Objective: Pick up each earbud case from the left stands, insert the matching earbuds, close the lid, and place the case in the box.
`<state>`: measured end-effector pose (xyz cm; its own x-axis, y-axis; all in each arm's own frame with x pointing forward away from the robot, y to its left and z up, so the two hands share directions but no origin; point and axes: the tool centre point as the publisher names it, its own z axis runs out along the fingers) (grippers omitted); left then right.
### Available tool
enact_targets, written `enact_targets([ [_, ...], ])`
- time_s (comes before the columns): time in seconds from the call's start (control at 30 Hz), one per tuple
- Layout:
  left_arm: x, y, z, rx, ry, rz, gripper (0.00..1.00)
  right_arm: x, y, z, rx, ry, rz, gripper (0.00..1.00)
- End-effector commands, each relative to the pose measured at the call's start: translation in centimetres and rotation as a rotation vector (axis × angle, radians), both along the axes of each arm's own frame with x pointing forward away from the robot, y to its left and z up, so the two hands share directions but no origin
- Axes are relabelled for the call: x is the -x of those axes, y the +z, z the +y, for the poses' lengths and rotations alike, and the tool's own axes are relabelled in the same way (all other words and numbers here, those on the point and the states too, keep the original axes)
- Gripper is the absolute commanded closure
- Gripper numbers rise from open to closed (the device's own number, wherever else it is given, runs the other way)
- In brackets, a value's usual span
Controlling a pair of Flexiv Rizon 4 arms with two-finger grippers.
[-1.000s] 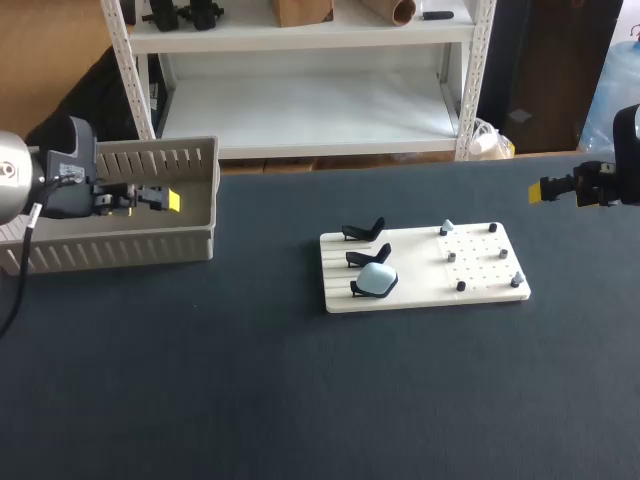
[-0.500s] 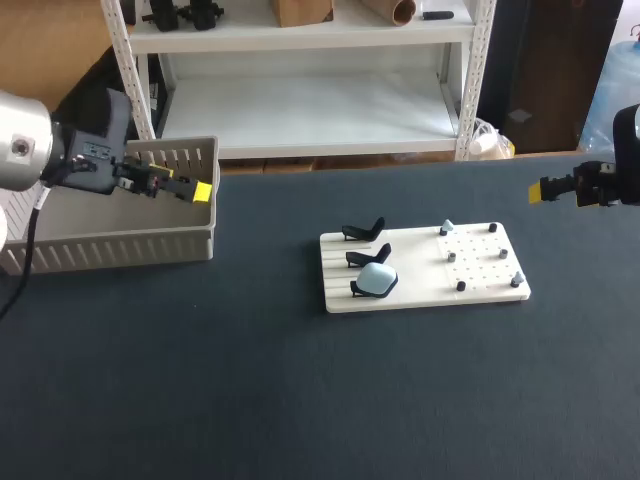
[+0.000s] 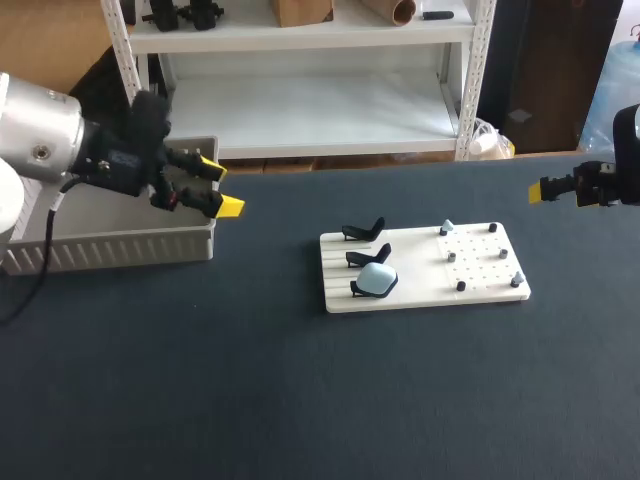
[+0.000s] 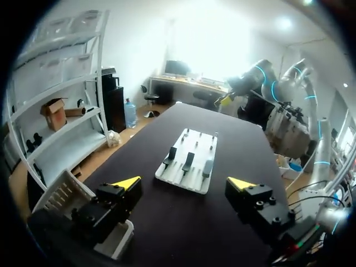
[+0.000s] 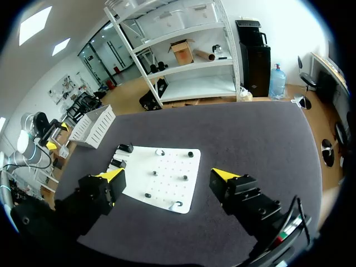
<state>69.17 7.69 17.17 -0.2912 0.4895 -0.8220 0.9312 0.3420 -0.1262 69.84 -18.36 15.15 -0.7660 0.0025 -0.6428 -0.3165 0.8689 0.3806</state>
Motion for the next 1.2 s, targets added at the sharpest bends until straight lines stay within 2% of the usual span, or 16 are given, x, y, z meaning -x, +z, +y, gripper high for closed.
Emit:
enact_targets([
  [0.03,-0.6,-1.4,-1.4,0.057,-0.171,0.009,0.00,-0.1,-0.1,-0.1,-0.004,0.006,0.000,0.00],
  [0.13,-0.5,-2.1,-2.8,0.060,-0.237,0.013,0.00,-0.1,-0.1,-0.1,-0.004,0.006,0.000,0.00],
  [0.53,0.6,-5.1,-8.5,0.008,-0.434,-0.087,0.00,-0.1,-0.1,-0.1,-0.004,0.006,0.000,0.00],
  [0.73,0.5,-7.4,-10.5,-0.005,-0.462,-0.072,0.00,-0.1,-0.1,-0.1,-0.004,0.006,0.000,0.00],
  [0.93,0.9,-9.8,-12.2,0.008,-0.469,-0.012,0.00,-0.1,-0.1,-0.1,-0.004,0.006,0.000,0.00],
  [1.2,1.2,-11.9,-14.3,0.035,-0.446,-0.027,0.00,-0.1,-0.1,-0.1,-0.004,0.006,0.000,0.00],
])
